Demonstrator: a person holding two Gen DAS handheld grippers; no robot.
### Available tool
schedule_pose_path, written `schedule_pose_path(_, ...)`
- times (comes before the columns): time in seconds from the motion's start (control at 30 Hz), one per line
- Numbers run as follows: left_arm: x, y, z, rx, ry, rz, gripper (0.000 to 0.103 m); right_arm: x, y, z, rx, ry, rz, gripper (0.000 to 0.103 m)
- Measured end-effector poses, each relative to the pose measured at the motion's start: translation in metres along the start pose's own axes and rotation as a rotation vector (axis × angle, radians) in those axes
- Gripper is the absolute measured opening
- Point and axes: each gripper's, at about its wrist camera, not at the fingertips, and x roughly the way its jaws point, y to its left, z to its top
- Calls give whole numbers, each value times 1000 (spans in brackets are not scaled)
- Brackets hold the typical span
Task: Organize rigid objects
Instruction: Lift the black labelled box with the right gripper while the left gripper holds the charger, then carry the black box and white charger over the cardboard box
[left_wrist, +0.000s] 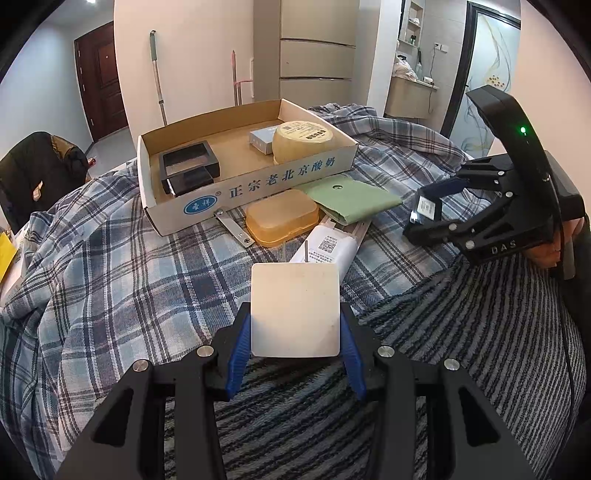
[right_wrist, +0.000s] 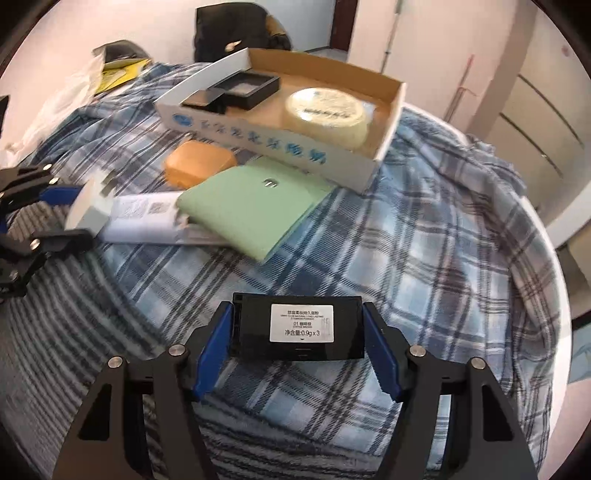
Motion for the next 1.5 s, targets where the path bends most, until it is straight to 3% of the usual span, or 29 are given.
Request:
schedule_pose_path(0.13, -1, 1, 1, -9, -12, 24, 47, -2, -7, 5, 33, -40, 10, 67)
schedule_pose_path(0.27, -20, -3, 6, -12, -80, 93, 47, -5, -16, 9, 116, -39, -31, 67)
schedule_pose_path(0.4, -38, -3, 13, -37, -113, 133, 47, -35, -24, 15, 217, -120, -40, 67)
schedule_pose_path(0.6, -66, 4, 32, -89, -130, 201, 47, -77, -14, 25, 213, -203, -93, 67)
schedule_pose_path(0.77, -89, 10, 76, -146, -181, 209, 47, -99, -16, 58, 241, -236, -109, 67)
schedule_pose_path(0.9, -101, 14, 124, -192, -252, 231, 47, -116, -26, 99, 308, -292, -72, 67)
schedule_pose_path(1.0, -104, 24, 160, -278, -298, 259, 47, -123, -37, 131, 364, -346, -89, 67)
schedule_pose_path(1.07, -102, 33, 184, -312, -320, 269, 47, -122, -47, 151, 406, -370, -99, 67)
schedule_pose_path(1.17, -97, 43, 207, -312, -390, 377, 47, -112, -59, 169, 497, -362, -53, 67)
schedule_pose_path(1.27, -82, 63, 214, -324, -403, 338, 47, -99, -57, 178, 507, -360, -14, 67)
schedule_pose_path(1.4, -45, 86, 231, -344, -338, 344, 47, -72, -60, 196, 509, -344, -41, 67)
schedule_pose_path(1.5, -18, 94, 231, -345, -328, 290, 47, -39, -68, 209, 529, -307, -76, 67)
